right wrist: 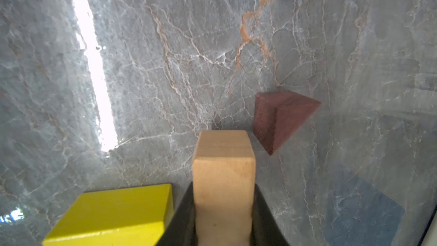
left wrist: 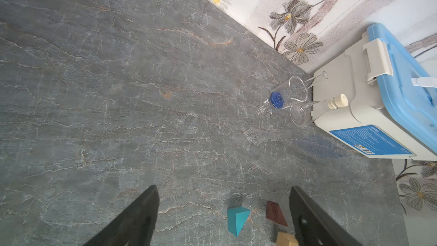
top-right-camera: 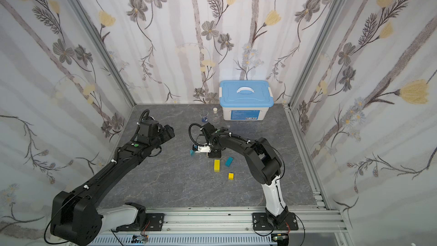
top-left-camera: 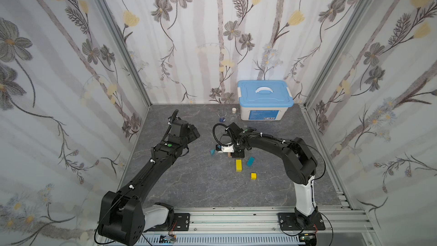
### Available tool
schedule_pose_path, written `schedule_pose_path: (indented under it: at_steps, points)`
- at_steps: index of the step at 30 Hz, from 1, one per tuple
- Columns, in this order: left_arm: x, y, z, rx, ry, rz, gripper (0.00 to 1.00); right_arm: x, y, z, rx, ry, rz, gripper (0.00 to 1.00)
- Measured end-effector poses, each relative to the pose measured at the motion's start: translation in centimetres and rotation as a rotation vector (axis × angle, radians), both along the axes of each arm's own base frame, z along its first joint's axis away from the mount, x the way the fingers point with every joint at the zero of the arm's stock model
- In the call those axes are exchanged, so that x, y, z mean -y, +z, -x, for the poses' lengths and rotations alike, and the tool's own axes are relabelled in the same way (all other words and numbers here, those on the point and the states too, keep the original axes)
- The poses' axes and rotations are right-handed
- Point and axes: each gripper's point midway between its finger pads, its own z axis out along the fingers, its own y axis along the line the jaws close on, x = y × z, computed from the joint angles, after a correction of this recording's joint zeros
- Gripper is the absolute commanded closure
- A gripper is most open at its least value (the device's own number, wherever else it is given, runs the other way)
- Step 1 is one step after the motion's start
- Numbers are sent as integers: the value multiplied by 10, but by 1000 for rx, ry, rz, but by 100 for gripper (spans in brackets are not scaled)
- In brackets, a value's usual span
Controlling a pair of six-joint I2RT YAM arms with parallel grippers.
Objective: Assemble a carrot with building blocks
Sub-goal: Assemble the building block at the center of the board.
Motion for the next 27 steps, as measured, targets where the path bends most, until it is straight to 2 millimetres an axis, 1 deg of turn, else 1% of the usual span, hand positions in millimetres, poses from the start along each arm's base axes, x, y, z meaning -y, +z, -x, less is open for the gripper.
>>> schedule_pose_path:
  at_steps: [3, 6, 10, 13, 15, 20, 24, 27]
  points:
    - [0, 0, 0, 1, 2, -2, 11, -1, -4, -1, -8, 3, 2, 99]
    - [-1, 0, 0, 1, 4, -4, 11, -2, -8, 0, -19, 6, 4, 95]
    - [-1, -2, -1, -4, 4, -5, 11, -1, -10, -1, -21, 6, 5, 93]
    - [0, -2, -1, -5, 4, -6, 10, -2, -11, -3, -20, 4, 4, 88]
    - [0, -1, -2, -2, 3, -5, 10, -2, -11, -3, -20, 3, 4, 84]
    - [1, 0, -2, 0, 2, -4, 10, -2, -11, -4, -20, 2, 4, 84]
    - [1, 2, -4, 8, 2, -1, 10, -3, -10, -7, -17, -4, 1, 89]
    - [2, -2, -7, -1, 1, -3, 10, -3, -10, -8, -16, -9, -1, 90]
